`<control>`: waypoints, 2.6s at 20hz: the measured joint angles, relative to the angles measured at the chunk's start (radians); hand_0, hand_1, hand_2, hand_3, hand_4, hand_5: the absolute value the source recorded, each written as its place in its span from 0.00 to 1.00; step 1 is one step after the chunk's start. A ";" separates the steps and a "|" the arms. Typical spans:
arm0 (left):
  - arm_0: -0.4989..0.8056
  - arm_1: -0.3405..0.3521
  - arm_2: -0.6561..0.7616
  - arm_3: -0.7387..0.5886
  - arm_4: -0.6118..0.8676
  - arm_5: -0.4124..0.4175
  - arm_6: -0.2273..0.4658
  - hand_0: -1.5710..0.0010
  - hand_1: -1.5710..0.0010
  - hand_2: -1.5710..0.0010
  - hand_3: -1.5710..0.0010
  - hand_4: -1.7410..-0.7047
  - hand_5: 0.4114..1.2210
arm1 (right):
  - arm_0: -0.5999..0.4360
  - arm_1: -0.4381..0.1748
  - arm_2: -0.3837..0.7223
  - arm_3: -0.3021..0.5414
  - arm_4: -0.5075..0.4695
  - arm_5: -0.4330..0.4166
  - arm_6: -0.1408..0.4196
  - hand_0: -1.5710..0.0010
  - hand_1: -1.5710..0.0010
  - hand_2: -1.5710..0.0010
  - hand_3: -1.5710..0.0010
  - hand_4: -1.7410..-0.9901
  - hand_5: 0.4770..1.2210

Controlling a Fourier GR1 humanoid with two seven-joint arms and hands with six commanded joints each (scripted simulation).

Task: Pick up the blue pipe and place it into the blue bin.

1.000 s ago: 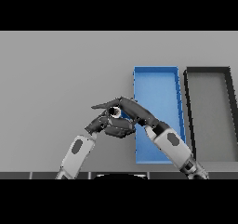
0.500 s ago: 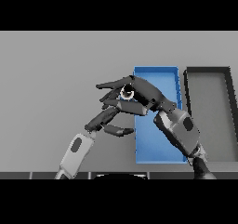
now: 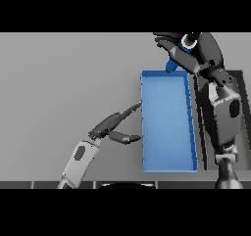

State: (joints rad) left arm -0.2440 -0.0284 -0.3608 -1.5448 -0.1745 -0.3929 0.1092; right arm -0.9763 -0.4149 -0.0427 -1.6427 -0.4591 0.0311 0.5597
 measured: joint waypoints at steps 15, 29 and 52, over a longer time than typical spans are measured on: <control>0.039 0.002 -0.026 -0.027 -0.012 0.004 -0.002 1.00 1.00 1.00 1.00 0.83 0.02 | 0.608 -0.097 0.035 -0.145 0.020 -0.179 0.050 0.00 0.00 0.00 0.00 0.00 1.00; 0.043 0.009 -0.027 -0.031 -0.012 0.005 0.007 1.00 1.00 1.00 1.00 0.83 0.02 | 0.633 -0.418 0.489 -0.056 -0.092 -0.548 -0.001 0.69 0.72 0.72 0.84 0.62 0.95; 0.053 0.023 -0.025 -0.028 -0.019 0.006 -0.019 1.00 1.00 1.00 1.00 0.83 0.02 | 0.292 -0.690 1.104 0.050 -0.425 -0.530 0.050 1.00 1.00 1.00 1.00 0.96 0.22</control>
